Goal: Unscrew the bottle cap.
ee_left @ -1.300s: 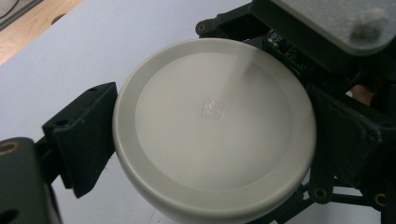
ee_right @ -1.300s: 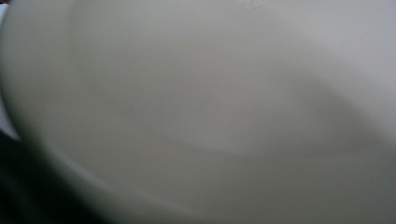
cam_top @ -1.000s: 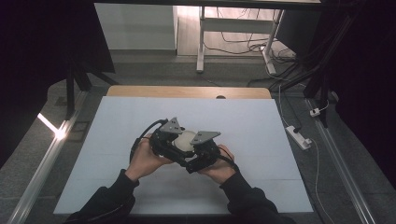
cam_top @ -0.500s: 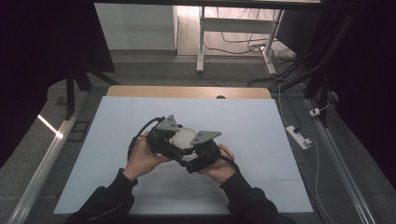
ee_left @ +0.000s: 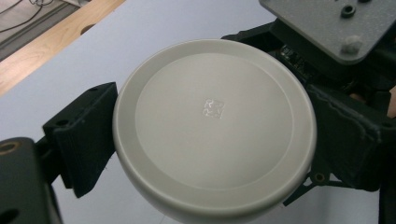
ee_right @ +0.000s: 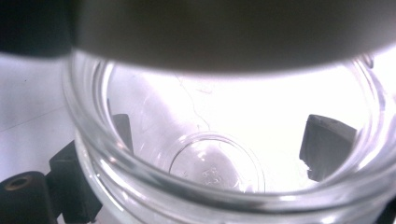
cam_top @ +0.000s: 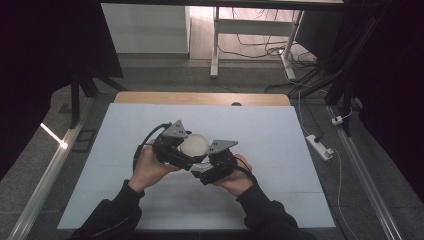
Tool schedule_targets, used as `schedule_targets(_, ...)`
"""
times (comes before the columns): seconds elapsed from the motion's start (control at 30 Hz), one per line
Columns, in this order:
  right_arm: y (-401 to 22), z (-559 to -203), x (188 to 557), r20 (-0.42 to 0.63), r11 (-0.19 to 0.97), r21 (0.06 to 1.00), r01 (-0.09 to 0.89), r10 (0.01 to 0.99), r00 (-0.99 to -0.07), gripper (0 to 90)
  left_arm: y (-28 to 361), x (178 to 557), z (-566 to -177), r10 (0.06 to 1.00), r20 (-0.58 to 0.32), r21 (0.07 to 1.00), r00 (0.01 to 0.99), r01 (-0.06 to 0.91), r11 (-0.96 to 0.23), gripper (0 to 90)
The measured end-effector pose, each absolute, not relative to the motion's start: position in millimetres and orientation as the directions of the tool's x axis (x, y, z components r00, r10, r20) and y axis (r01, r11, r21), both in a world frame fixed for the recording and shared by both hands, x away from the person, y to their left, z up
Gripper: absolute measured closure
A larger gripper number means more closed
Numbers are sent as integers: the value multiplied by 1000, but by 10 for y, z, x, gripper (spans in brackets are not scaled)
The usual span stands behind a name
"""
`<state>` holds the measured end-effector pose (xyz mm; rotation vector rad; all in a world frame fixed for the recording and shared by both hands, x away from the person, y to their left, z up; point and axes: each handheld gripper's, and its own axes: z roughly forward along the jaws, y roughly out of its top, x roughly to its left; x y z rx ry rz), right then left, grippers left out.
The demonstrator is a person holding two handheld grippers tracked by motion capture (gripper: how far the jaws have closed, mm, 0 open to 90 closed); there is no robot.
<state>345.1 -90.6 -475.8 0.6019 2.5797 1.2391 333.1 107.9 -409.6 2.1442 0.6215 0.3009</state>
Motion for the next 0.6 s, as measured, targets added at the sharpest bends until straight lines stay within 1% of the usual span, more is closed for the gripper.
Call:
schedule_targets(0.27,-931,-4763,3474,-21,559,783,271,460,-888,67,1162,3322,-4092,547,-17,804,837,337,-491,79)
schedule_targets(0.6,-1003,-4752,3536,-27,552,786,280,483,-875,67,1235,3278,-4105,536,-29,808,844,336,-485,79)
